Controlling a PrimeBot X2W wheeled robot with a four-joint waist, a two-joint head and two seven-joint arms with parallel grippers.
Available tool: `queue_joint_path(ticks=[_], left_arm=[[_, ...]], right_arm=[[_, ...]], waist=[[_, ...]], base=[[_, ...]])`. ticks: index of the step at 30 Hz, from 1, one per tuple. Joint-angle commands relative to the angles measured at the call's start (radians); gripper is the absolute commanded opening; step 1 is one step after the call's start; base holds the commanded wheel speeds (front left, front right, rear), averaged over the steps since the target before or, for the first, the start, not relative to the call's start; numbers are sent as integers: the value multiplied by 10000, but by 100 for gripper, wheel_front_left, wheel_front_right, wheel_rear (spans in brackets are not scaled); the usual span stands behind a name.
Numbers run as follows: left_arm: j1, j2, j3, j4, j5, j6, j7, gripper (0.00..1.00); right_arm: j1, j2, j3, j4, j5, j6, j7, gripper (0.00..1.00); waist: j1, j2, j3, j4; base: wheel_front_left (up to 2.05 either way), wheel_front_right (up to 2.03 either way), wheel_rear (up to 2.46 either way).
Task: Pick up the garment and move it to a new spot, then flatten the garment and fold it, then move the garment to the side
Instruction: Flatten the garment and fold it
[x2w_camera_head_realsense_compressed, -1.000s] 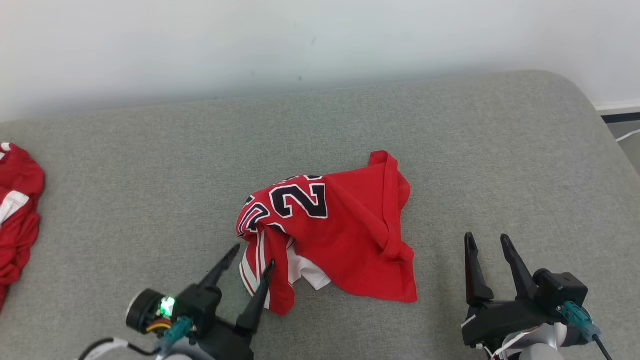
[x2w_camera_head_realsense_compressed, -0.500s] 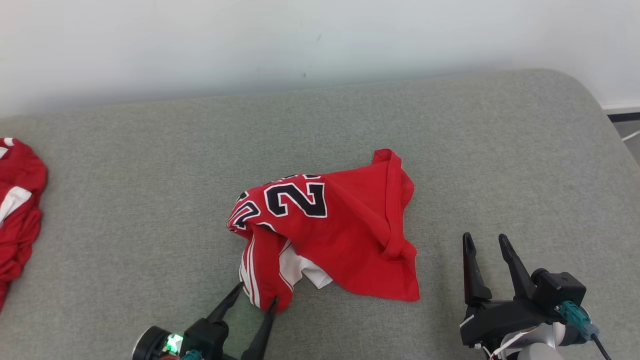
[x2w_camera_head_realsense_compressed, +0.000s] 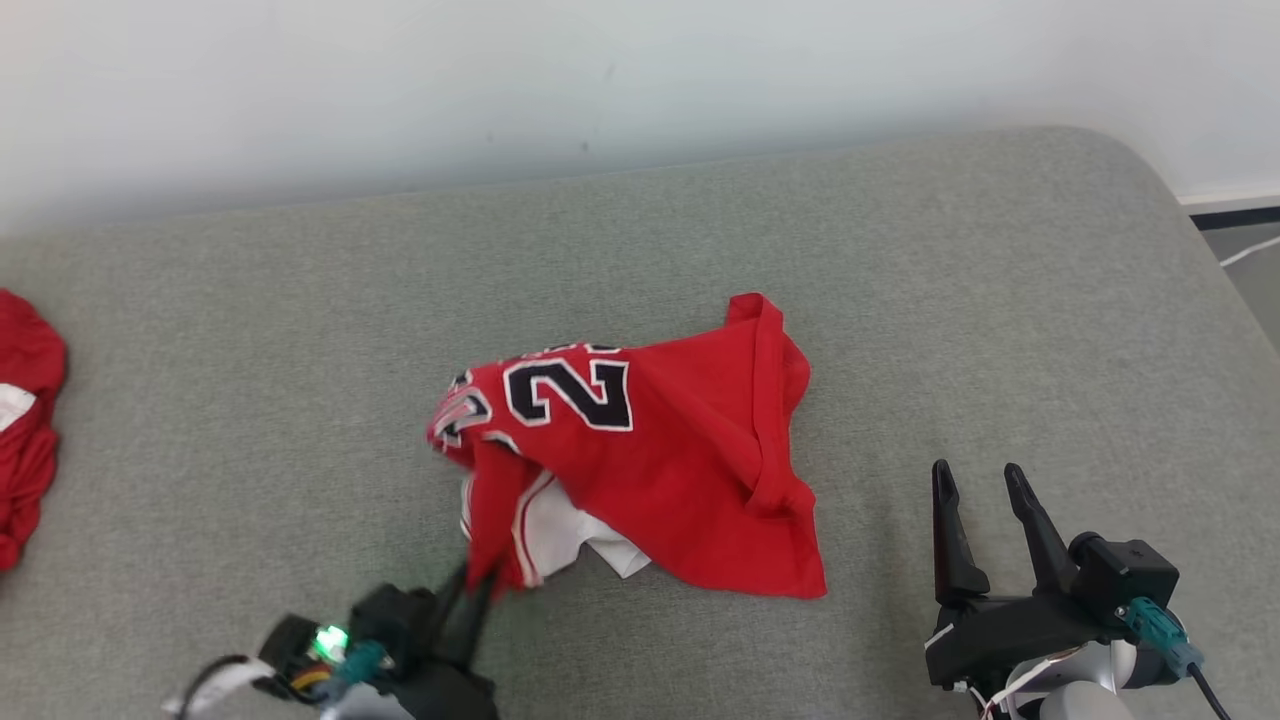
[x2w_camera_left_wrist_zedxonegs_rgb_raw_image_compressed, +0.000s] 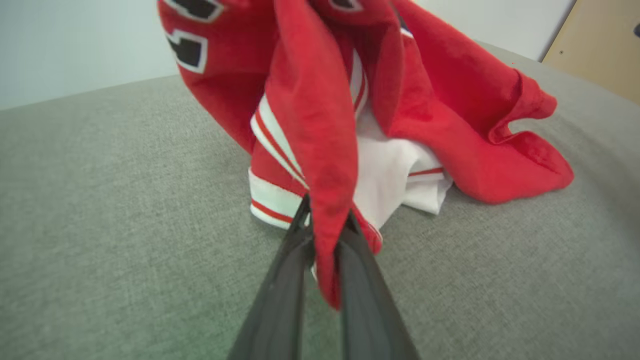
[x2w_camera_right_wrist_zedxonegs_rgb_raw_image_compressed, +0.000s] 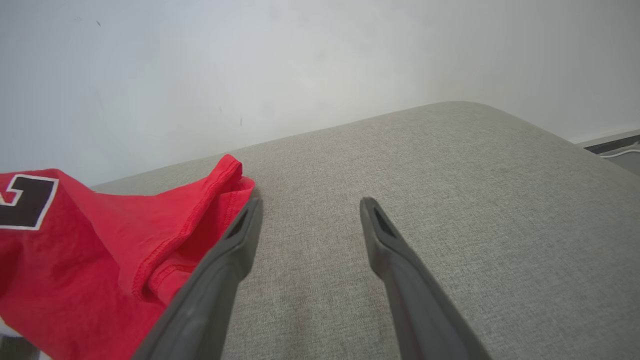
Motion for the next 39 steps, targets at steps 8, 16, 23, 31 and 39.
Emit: queue_joint_path(ticks=[8,16,23,31,39], left_arm=[[-442,1203,838,-1117,347,268,-26,0],[-703,2718,1298,-2226,507,153,781,0],[-531,3158,1324,-1959,232,-180,1019,0],[-116,2630,1348,-904,-65,-58,384,100],[873,1935,1808,-1286,-292,516,-32,100]], right_arm=[[186,2,60,118,127,0,-31,100],[189,4,155,181,172,0,-37,100],[143,4,264,211,201,0,-49,100],[203,2,205,294,144,0,-57,100],[304,4,165,250,101,0,11,100]], waist=[[0,-1,-316,537],[0,-1,-428,645],[0,-1,-364,472],[0,-1,-496,476],[0,-1,-542,903]], base=[[0,0,0],[0,0,0],[0,0,0],[0,0,0],[0,0,0]])
